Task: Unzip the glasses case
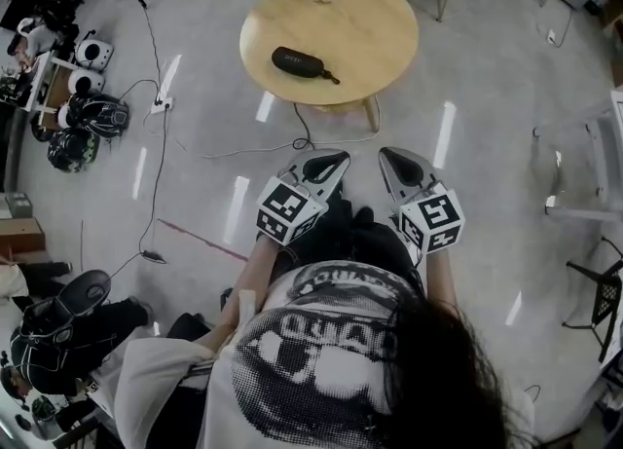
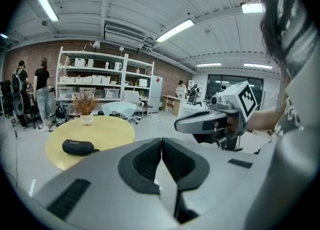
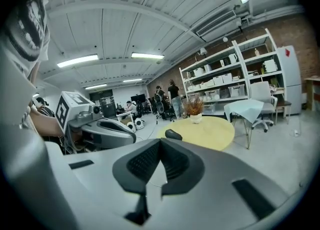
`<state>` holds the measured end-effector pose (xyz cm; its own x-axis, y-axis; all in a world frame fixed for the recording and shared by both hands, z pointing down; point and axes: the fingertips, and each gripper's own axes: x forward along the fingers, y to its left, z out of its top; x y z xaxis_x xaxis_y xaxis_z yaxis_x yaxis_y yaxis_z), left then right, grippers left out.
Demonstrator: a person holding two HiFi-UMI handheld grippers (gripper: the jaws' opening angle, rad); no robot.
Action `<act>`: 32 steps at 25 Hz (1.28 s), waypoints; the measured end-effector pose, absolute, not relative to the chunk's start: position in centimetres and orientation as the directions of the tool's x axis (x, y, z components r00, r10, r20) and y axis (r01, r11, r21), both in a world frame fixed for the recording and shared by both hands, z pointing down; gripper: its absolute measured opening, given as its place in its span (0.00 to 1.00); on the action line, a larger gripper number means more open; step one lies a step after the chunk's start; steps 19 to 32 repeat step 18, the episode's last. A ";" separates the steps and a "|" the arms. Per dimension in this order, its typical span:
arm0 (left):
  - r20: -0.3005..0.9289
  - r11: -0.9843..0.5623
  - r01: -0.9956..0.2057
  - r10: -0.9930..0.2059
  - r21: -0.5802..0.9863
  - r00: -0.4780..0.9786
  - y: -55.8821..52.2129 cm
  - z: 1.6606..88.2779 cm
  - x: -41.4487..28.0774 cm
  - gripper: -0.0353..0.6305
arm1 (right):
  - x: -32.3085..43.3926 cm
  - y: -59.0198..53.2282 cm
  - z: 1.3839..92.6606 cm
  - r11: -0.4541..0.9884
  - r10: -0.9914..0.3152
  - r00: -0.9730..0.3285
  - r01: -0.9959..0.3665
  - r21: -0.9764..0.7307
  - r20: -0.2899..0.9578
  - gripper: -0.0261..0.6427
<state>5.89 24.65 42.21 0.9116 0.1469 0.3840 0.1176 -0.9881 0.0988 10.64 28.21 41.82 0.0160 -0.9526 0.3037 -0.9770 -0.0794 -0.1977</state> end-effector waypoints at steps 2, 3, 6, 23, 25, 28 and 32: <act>0.379 -0.987 0.122 0.152 0.101 0.913 24.6 42.3 6.0 0.07 | 10.6 28.3 42.0 -0.078 -0.951 0.015 -0.978 -0.191 0.310 0.03; 0.375 -0.987 0.124 0.154 0.101 0.914 24.7 42.4 6.1 0.07 | 10.5 28.4 42.1 -0.076 -0.950 0.014 -0.979 -0.189 0.313 0.03; 0.364 -0.986 0.130 0.160 0.106 0.918 24.6 42.5 6.1 0.07 | 10.3 28.4 42.4 -0.074 -0.946 0.011 -0.980 -0.186 0.323 0.03; 0.361 -0.981 0.142 0.182 0.133 0.915 25.5 42.9 7.0 0.07 | 10.9 28.4 42.9 -0.061 -0.941 -0.001 -0.983 -0.172 0.338 0.03; 0.361 -0.981 0.142 0.182 0.133 0.915 25.5 42.9 7.0 0.07 | 10.9 28.4 42.9 -0.061 -0.941 -0.001 -0.983 -0.172 0.338 0.03; 0.361 -0.981 0.142 0.182 0.133 0.915 25.5 42.9 7.0 0.07 | 10.9 28.4 42.9 -0.061 -0.941 -0.001 -0.983 -0.172 0.338 0.03; 0.361 -0.981 0.142 0.182 0.133 0.915 25.5 42.9 7.0 0.07 | 10.9 28.4 42.9 -0.061 -0.941 -0.001 -0.983 -0.172 0.338 0.03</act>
